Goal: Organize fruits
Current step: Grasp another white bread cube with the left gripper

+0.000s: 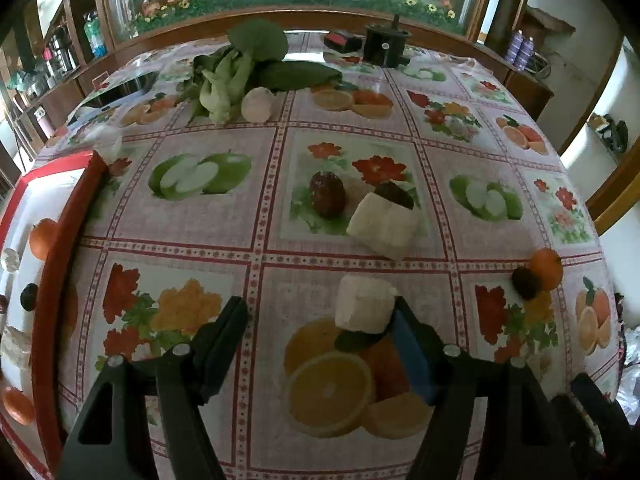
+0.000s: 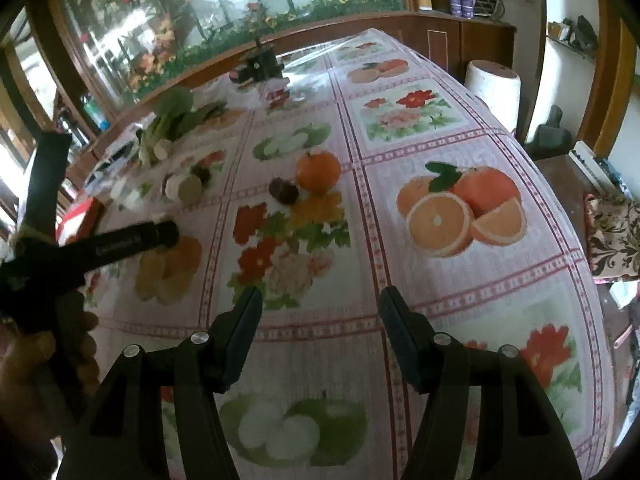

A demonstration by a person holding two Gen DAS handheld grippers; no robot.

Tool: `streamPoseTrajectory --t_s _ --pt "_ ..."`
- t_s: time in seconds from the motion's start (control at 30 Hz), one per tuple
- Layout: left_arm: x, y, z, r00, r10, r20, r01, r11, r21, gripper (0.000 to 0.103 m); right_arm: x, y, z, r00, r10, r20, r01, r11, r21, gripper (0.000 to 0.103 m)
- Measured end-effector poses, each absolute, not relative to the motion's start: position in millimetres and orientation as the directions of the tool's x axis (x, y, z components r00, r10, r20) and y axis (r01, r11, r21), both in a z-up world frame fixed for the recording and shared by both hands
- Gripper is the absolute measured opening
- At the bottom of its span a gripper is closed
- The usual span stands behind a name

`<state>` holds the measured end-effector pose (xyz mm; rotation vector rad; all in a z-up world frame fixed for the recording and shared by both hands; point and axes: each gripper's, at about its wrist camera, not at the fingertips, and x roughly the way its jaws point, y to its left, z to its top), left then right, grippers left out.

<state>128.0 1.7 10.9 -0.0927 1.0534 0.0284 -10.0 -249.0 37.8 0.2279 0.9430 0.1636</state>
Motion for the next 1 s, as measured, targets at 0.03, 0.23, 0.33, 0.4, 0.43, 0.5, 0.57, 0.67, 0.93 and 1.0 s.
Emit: streamPoseTrajectory --t_s 0.03,0.23,0.33,0.4,0.43,0.5,0.57,0.67,0.93,1.0 --pt "127 3 11 0.497 -0.027 -0.867 -0.067 0.995 -0.07 0.074 -7 -250 38 0.581 0.241 -0.777 -0.042 0.963 0.267 0.061" --pt "131 2 11 0.525 -0.04 -0.85 -0.04 0.997 -0.072 0.075 9 -244 38 0.574 0.232 -0.786 -0.062 0.969 0.241 0.061" --pt "135 -1 11 0.539 -0.041 -0.841 -0.02 0.998 -0.061 0.071 12 -242 35 0.562 0.249 -0.789 -0.068 0.964 0.256 0.061" --pt "134 -3 12 0.551 -0.057 -0.832 0.007 0.998 -0.064 0.054 14 -241 34 0.562 0.251 -0.788 -0.073 0.964 0.256 0.061" --pt "134 -5 12 0.553 -0.064 -0.831 0.023 0.998 -0.062 0.041 14 -240 34 0.565 0.248 -0.786 -0.074 0.965 0.252 0.061" --pt "134 -5 13 0.556 -0.063 -0.829 0.037 0.998 -0.051 0.033 16 -240 36 0.575 0.245 -0.781 -0.081 0.966 0.244 0.062" --pt "132 -2 13 0.554 -0.069 -0.83 0.039 0.998 -0.057 0.032 17 -237 37 0.581 0.253 -0.774 -0.099 0.965 0.241 0.061" --pt "125 5 13 0.552 -0.054 -0.832 0.021 0.998 -0.051 0.033 20 -224 42 0.595 0.28 -0.753 -0.154 0.96 0.235 0.062" --pt "91 36 13 0.541 -0.03 -0.841 -0.028 0.998 -0.054 0.033 57 -170 48 0.577 0.373 -0.726 -0.3 0.924 0.236 0.061" --pt "83 45 13 0.54 -0.036 -0.841 -0.046 0.996 -0.072 0.033 69 -158 44 0.567 0.371 -0.735 -0.308 0.924 0.229 0.061"
